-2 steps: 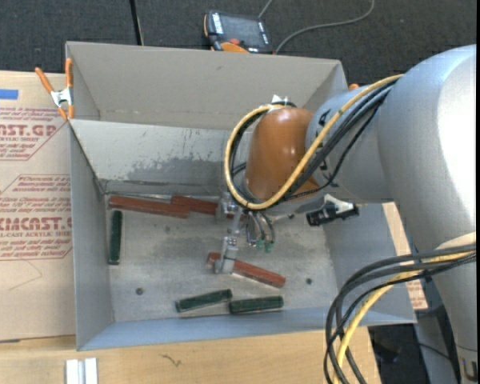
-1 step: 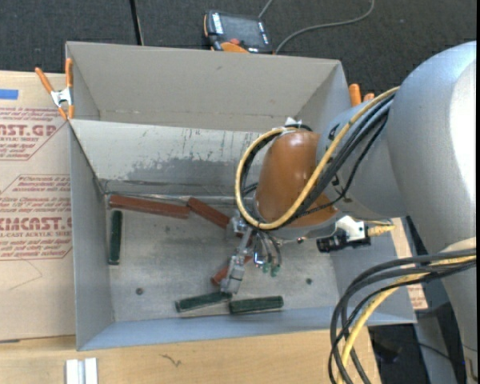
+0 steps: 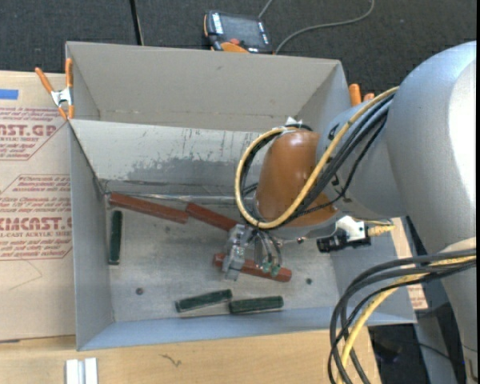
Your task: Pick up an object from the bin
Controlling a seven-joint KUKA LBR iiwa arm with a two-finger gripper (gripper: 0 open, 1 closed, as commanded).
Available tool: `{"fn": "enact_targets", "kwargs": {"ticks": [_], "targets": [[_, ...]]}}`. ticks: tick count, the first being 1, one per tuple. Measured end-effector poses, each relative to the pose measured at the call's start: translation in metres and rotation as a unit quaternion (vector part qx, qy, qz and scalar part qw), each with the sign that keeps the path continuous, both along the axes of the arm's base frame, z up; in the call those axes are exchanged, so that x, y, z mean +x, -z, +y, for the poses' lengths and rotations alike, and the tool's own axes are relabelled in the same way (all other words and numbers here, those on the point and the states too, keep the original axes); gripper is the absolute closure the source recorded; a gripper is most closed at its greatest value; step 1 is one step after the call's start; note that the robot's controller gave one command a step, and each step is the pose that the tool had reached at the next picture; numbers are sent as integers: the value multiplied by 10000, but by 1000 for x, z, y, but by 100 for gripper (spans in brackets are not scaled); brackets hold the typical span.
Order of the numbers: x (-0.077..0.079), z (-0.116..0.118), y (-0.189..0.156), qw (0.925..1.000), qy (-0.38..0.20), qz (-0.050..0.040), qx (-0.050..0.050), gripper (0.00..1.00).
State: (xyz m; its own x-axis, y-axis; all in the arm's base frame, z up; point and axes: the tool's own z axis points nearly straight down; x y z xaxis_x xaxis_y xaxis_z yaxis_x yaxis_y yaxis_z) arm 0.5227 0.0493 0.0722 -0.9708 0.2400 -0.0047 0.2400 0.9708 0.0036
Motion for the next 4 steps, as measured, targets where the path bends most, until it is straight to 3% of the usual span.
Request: {"fn": "enact_targets", "kwargs": {"ticks": [1,2,3,4], "targets": [[-31,-35,-16,9993,-365,34,-13,100],[-31,-34,-15,9993,-371,32,-10,0],[-38,-65,3,9982,-595,33,-14,0],[-37,-63,0,9981,-611,43,-6,100]]}}
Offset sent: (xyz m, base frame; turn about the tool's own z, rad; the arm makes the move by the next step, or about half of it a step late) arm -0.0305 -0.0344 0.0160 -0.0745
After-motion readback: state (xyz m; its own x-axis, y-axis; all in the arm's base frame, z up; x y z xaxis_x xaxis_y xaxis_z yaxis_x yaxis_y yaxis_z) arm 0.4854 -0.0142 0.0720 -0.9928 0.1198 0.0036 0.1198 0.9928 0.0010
